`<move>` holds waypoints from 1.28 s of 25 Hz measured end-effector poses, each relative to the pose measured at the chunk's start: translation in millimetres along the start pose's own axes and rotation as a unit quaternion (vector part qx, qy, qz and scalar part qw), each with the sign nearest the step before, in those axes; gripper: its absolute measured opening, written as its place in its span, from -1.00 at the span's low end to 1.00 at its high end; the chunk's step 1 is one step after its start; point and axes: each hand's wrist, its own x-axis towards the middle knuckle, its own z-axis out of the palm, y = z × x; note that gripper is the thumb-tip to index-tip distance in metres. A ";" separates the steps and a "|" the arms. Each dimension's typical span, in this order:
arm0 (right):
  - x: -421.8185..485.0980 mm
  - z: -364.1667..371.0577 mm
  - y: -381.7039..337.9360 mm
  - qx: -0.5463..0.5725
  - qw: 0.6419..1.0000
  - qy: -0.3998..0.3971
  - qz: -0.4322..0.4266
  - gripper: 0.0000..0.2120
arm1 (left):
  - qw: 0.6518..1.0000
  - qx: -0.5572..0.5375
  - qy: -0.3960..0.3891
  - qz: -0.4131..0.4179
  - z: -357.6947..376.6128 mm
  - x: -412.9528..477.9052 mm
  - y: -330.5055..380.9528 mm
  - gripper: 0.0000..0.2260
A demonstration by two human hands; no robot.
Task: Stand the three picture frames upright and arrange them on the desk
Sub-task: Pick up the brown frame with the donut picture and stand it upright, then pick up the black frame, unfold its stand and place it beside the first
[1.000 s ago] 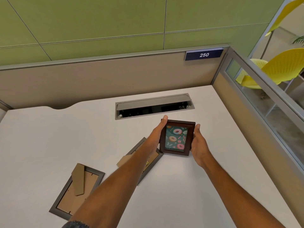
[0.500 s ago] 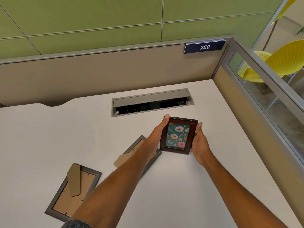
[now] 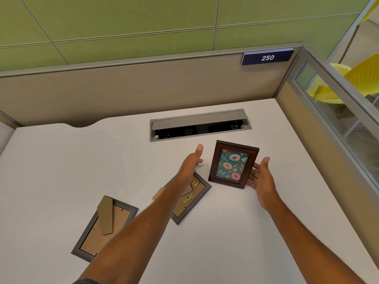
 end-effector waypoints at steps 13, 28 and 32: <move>-95.2 91.4 108.2 -0.083 0.996 -0.002 0.024 -0.87 | 0.982 0.096 0.164 -0.012 -114.9 -65.7 -74.7 -0.56; -113.3 145.8 115.5 0.029 0.991 0.039 0.121 -0.92 | 0.959 0.252 0.127 -0.008 -112.5 -73.8 -94.0 -0.49; -112.7 147.4 119.8 0.018 0.993 0.044 0.110 -0.88 | 0.965 0.223 0.136 -0.002 -114.2 -79.7 -100.0 -0.53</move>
